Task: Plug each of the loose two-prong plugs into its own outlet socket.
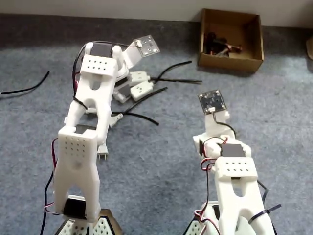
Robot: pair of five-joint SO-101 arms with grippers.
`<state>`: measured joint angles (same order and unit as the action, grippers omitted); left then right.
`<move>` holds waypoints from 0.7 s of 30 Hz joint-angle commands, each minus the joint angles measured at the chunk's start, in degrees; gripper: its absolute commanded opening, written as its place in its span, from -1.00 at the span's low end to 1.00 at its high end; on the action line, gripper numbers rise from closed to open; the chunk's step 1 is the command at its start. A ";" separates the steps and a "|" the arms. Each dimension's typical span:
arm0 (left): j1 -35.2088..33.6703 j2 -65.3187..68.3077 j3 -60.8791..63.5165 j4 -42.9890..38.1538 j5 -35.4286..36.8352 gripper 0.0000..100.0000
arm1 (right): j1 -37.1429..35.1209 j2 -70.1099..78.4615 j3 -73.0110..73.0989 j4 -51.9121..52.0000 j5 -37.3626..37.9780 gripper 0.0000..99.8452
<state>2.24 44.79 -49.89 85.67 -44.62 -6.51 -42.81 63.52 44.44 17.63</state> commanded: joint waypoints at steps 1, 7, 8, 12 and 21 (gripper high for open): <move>-1.71 -1.10 -0.66 -1.49 6.24 -0.52 | 0.48 -1.63 -0.40 -1.54 0.53 -0.78; -1.80 -1.10 -0.66 -2.55 10.29 -0.52 | 0.48 -1.63 -0.31 -1.54 0.35 -0.78; -1.80 -1.10 -0.57 -2.55 10.29 -0.52 | 0.48 -1.63 -0.31 -1.54 0.35 -0.78; -1.89 -1.10 -0.40 -2.64 10.37 -0.52 | 0.48 -1.54 -0.31 -1.54 0.35 -0.78; -1.54 -0.04 -0.57 -7.03 10.37 -0.52 | 0.48 -1.54 -0.31 -1.54 0.35 -0.78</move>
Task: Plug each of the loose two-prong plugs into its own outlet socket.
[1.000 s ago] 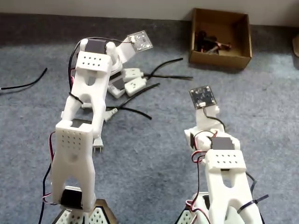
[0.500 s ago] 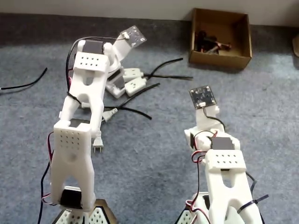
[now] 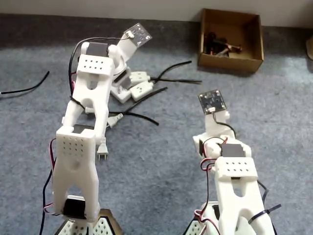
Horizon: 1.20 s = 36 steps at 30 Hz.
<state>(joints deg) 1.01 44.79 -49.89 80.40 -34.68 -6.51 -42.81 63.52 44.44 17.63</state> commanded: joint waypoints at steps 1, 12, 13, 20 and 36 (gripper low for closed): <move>-0.22 0.48 -0.57 -2.46 0.44 -0.52 | 0.48 -1.54 -0.31 -1.54 0.35 -0.78; 2.24 3.91 -0.66 -4.40 0.44 -0.53 | 0.48 -1.54 -0.31 -1.54 0.53 -0.78; 2.33 3.91 -0.66 -4.31 0.53 -0.53 | 0.48 -1.54 -0.31 -1.54 0.53 -0.78; 3.21 3.82 -0.40 -3.96 2.73 -0.53 | 0.48 -1.54 -0.31 -1.54 0.53 -0.78; 3.82 4.00 -0.22 -2.11 5.45 -0.53 | 0.48 -1.54 -0.22 -1.54 0.26 -0.78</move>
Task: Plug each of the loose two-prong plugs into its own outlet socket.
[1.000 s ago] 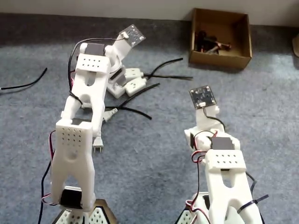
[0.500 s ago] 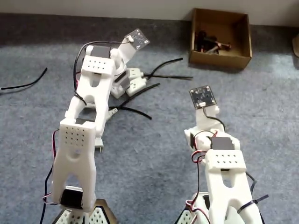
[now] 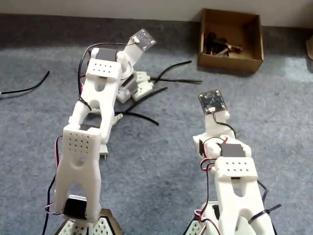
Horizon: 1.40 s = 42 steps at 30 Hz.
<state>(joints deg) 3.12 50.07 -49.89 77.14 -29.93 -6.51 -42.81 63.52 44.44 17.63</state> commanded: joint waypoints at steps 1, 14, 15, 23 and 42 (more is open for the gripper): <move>1.71 -1.27 -0.22 1.41 0.70 -0.53 | 0.48 -1.54 -0.22 -1.45 0.26 -0.78; 1.98 -1.27 -0.48 2.99 -0.88 -0.53 | 0.40 -2.07 1.19 -1.63 0.53 -0.78; 1.98 -1.27 -0.40 2.99 -0.88 -0.53 | 0.40 -2.07 1.19 -1.63 0.53 -0.78; 1.98 -1.19 -0.22 4.75 -1.49 -0.53 | 0.40 -2.07 1.19 -1.63 0.53 -0.78; 1.36 -1.10 6.37 0.09 -8.35 -0.53 | 0.40 -2.07 1.19 -1.63 0.53 -0.78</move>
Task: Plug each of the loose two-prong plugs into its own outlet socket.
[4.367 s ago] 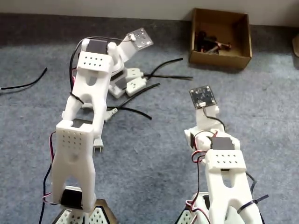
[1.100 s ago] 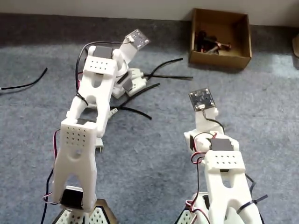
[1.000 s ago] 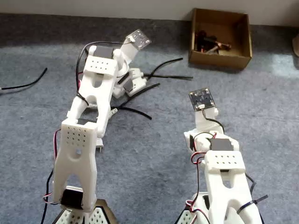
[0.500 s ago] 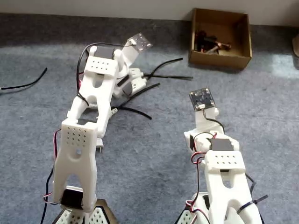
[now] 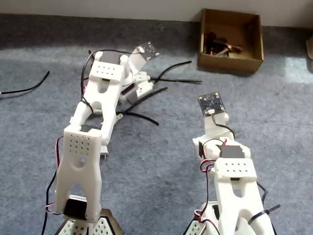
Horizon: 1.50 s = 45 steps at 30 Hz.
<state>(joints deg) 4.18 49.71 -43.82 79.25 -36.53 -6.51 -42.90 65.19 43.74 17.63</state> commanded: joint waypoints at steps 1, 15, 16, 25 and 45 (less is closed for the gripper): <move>0.31 -0.75 0.31 -2.46 -1.93 -0.53 | 0.40 -1.98 -0.48 -0.92 0.53 -0.78; 0.22 -0.84 0.22 -4.48 -1.67 -0.53 | 0.40 -1.89 -0.48 -1.54 0.53 -0.78; 0.22 -0.84 0.22 -4.48 -1.14 -0.53 | 0.40 -1.80 -0.40 -2.33 0.53 -0.78; 0.40 -0.92 0.22 -4.40 -0.09 -0.53 | 0.48 -1.45 -0.40 -3.03 0.53 -0.78; 0.48 -0.92 -0.04 -0.35 9.67 -0.53 | 0.48 -1.45 0.75 -3.38 0.26 -0.78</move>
<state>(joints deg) 4.18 49.80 -43.74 77.05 -28.18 -6.51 -42.90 66.33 41.45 17.63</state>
